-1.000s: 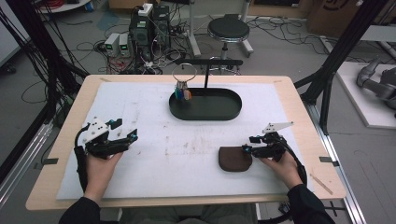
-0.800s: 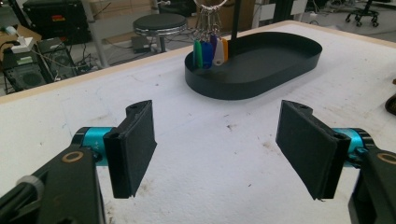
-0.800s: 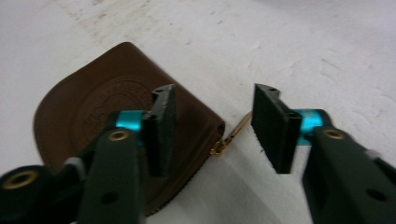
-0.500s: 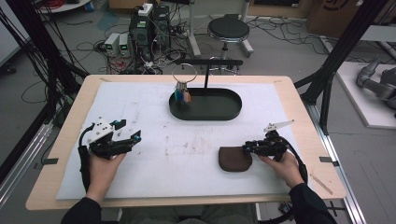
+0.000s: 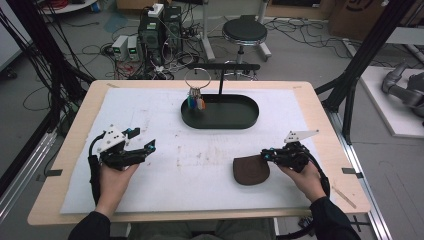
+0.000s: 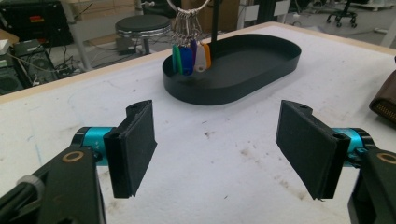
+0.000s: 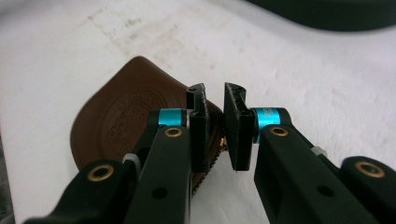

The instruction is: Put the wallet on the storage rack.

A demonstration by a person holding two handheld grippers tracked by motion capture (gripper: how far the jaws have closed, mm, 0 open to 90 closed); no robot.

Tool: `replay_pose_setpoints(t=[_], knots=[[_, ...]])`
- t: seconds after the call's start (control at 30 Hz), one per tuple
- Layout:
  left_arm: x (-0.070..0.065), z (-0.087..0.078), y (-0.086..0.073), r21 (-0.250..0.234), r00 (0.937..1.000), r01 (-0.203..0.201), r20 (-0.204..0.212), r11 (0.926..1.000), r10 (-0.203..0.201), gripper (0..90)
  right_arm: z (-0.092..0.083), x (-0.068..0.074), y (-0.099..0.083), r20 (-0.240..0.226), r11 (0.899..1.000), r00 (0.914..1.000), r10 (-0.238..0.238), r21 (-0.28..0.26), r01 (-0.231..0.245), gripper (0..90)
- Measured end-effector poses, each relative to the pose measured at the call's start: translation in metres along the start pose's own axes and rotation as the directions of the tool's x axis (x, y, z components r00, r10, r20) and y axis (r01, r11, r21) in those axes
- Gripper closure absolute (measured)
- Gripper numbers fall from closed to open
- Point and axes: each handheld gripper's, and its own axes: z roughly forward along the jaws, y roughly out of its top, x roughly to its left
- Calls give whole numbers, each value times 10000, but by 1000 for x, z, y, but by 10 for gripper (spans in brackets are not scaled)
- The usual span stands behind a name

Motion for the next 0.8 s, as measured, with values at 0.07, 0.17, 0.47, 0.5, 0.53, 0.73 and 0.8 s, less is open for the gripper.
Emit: replay_pose_setpoints(t=[0.07, 0.17, 0.47, 0.5, 0.53, 0.73, 0.8], knots=[[-2, 2, 1, -46, 9998, 58, 186, 10000, -57, 284, -3, 4, 2, 52, 9994, 9997, -241, -229, 242, 831], [-4, 6, 2, -79, 9990, 142, 420, 9999, -138, 285, -5, 7, 3, 24, 9974, 9986, -530, -481, 531, 837], [-23, 27, 8, -169, 9847, 315, 1721, 9994, -281, 285, -16, 16, 4, -228, 9853, 9906, -1349, -1093, 1316, 855], [-26, 30, 9, -149, 9809, 353, 1918, 9993, -317, 285, -16, 16, 4, -231, 9831, 9891, -1451, -1159, 1415, 856], [-32, 37, 11, -142, 9698, 462, 2405, 9988, -415, 285, -17, 17, 4, -234, 9818, 9880, -1524, -1181, 1486, 856], [-52, 57, 14, 112, 9396, 260, 3410, 9996, -283, 285, -20, 18, 2, -244, 9782, 9849, -1712, -1233, 1670, 858], [-59, 64, 15, 191, 9274, 149, 3734, 9997, -210, 285, -21, 19, 2, -256, 9774, 9843, -1747, -1257, 1702, 859]])
